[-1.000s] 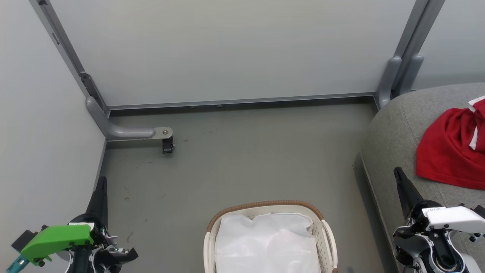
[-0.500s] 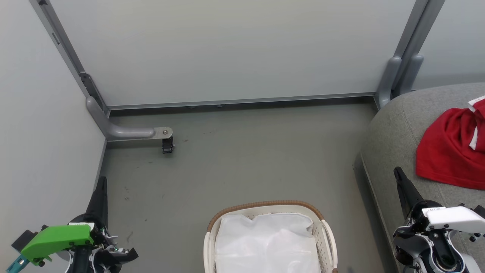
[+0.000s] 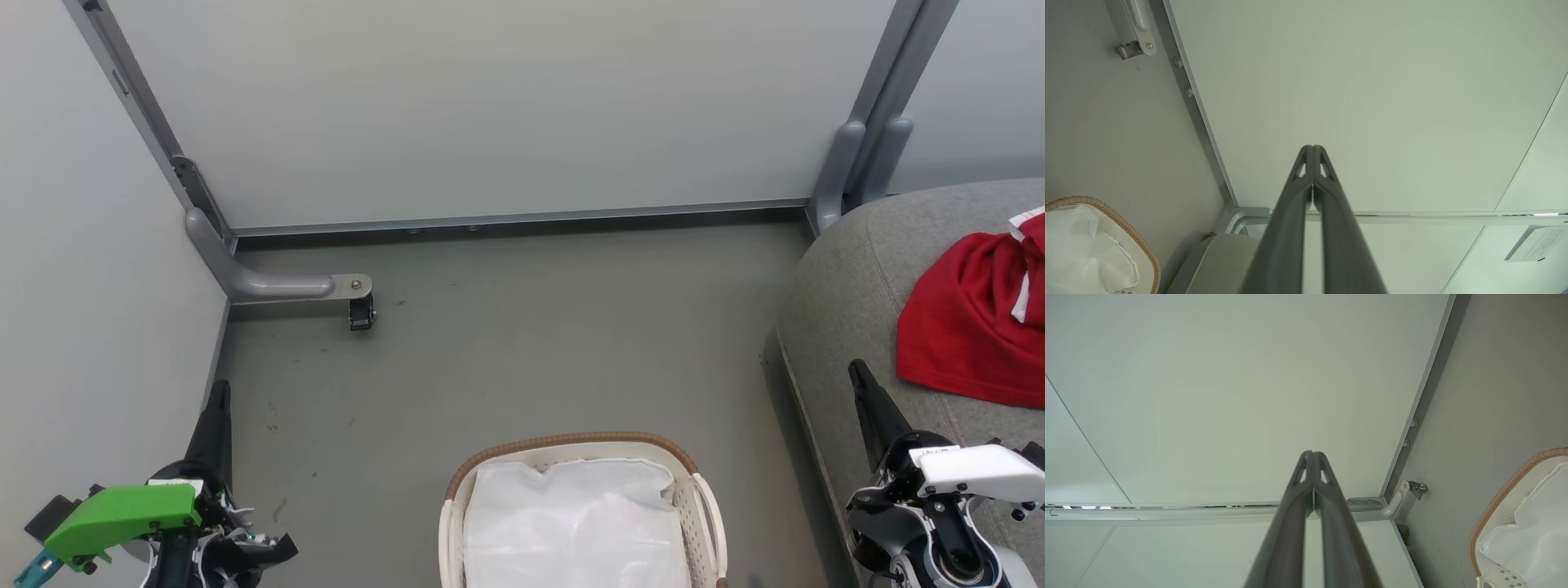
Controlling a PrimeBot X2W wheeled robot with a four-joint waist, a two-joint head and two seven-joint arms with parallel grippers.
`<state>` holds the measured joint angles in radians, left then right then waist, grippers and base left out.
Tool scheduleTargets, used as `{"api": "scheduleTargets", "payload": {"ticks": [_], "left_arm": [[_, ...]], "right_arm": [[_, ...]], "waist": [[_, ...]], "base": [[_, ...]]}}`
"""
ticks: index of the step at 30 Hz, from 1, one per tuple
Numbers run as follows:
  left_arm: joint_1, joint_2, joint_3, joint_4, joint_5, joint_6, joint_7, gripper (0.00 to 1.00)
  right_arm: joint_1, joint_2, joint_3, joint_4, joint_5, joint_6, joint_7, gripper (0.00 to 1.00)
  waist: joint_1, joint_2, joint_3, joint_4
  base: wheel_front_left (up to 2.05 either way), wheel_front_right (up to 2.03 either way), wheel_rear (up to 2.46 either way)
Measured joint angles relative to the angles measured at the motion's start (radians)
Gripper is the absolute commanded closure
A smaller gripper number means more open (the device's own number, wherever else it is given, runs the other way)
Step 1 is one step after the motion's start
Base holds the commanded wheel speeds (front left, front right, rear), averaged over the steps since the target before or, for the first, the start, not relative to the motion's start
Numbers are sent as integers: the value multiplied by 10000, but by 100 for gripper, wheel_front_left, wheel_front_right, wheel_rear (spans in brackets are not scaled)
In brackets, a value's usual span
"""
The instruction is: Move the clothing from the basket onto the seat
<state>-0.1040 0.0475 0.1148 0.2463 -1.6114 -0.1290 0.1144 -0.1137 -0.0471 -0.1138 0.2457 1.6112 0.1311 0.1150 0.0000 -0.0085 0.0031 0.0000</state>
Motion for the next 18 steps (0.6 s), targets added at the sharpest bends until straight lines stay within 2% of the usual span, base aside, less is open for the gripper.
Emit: {"api": "scheduleTargets", "payload": {"ticks": [18], "left_arm": [[0, 0, 0, 0, 0, 0, 0, 100]], "right_arm": [[0, 0, 0, 0, 0, 0, 0, 100]], "waist": [[0, 0, 0, 0]], "base": [[0, 0, 0]]}}
